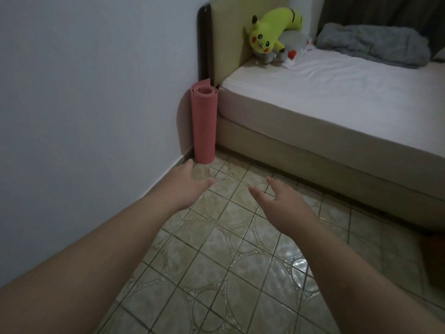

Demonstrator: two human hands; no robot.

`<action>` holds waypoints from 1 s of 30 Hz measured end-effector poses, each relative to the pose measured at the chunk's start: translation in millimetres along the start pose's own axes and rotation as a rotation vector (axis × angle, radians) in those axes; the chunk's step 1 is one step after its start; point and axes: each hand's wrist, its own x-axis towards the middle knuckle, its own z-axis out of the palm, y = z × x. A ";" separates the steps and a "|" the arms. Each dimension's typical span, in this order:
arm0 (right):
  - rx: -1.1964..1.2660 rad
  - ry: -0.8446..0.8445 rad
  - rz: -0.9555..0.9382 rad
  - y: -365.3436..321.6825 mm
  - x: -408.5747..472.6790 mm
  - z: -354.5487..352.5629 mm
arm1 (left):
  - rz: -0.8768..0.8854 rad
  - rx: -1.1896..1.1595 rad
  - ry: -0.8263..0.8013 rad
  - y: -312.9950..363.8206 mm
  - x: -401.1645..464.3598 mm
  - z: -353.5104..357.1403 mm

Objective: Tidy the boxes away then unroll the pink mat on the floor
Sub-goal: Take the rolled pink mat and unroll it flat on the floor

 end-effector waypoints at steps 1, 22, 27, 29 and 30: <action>-0.019 0.002 -0.009 1.5 4.2 -3.9 | 0.002 -0.008 0.003 4.1 1.9 2.4; -0.041 -0.005 -0.115 -114.2 281.7 -52.7 | -0.164 0.004 -0.173 -25.2 177.8 -5.1; -0.044 -0.083 -0.040 -106.9 347.4 -30.0 | -0.038 0.034 -0.038 5.0 310.1 -62.7; -0.057 -0.163 0.015 -95.3 369.7 -15.5 | 0.033 0.012 0.011 22.8 362.6 -84.4; -0.059 -0.202 0.046 -89.3 380.3 -7.8 | 0.058 -0.006 0.040 31.9 387.0 -94.3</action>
